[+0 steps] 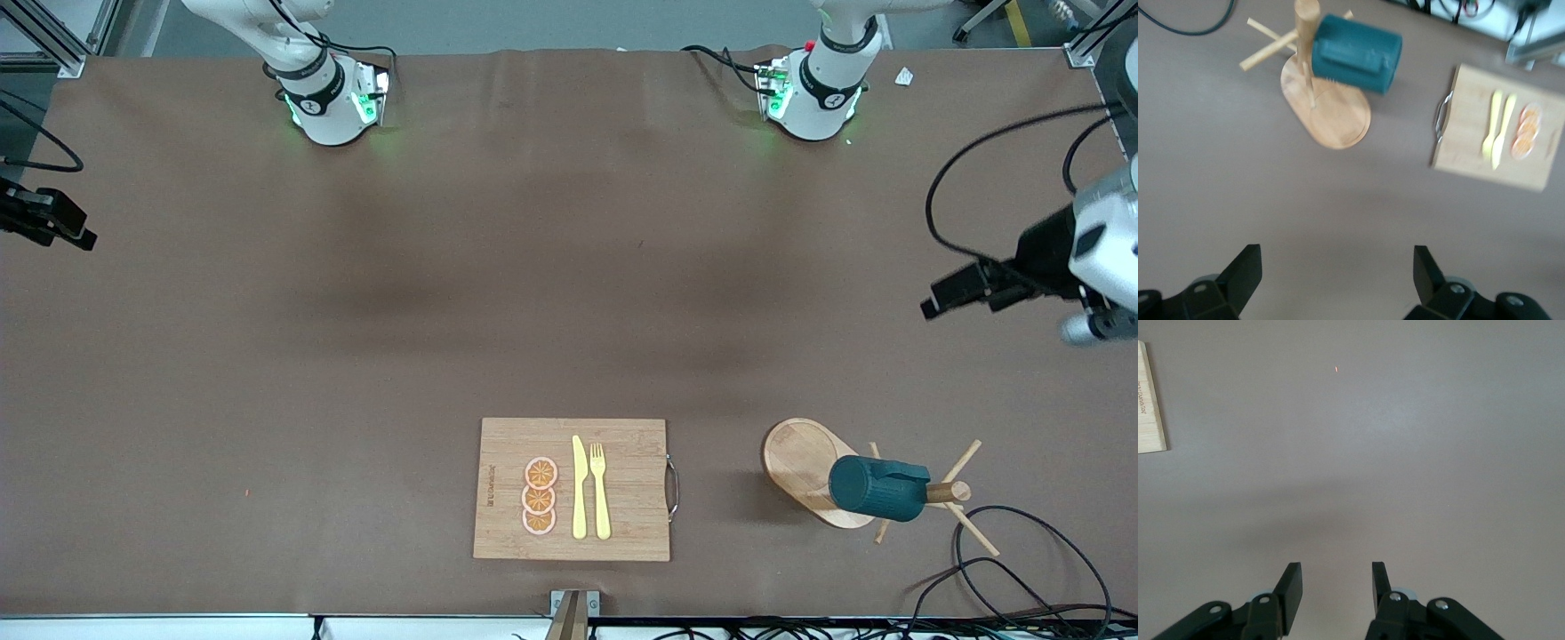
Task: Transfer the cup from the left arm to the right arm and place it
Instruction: 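Reach the left gripper toward the teal mug on the wooden stand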
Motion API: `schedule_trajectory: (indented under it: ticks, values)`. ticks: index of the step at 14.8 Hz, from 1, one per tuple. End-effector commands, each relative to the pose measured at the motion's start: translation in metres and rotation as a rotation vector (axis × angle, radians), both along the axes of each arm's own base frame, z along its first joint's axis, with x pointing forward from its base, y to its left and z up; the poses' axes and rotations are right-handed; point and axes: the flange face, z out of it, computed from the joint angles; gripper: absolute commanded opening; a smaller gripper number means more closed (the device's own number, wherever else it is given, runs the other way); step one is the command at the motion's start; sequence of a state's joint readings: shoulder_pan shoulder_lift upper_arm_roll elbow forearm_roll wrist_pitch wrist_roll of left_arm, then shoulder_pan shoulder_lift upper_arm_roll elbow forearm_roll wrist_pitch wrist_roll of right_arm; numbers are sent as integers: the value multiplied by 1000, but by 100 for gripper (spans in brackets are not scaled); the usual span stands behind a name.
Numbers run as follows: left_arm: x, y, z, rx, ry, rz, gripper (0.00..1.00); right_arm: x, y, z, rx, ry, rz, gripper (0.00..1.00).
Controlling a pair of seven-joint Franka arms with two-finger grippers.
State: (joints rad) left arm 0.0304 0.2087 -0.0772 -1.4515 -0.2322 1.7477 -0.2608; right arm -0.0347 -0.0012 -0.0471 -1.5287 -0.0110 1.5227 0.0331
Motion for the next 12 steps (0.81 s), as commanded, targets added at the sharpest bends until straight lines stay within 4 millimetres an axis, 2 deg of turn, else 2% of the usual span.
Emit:
schedule_trajectory:
  ticks: [1,3,5,6,8,12]
  values:
    - [23,25,-10,-81,-9,143,100,1,1,2,17,-5,-9,54]
    - [36,30,-26,-92,-20,231,100,1,1,2,17,-5,-9,49]
    - [49,27,-42,-125,2,401,100,1,2,2,15,-5,-16,34]
    - [56,25,-53,-141,9,483,100,1,2,2,17,-3,-19,30]
    - [70,20,-77,-173,31,632,100,1,1,2,17,-5,-19,27]
    - [93,6,-108,-263,48,874,100,1,2,2,17,-3,-19,26]
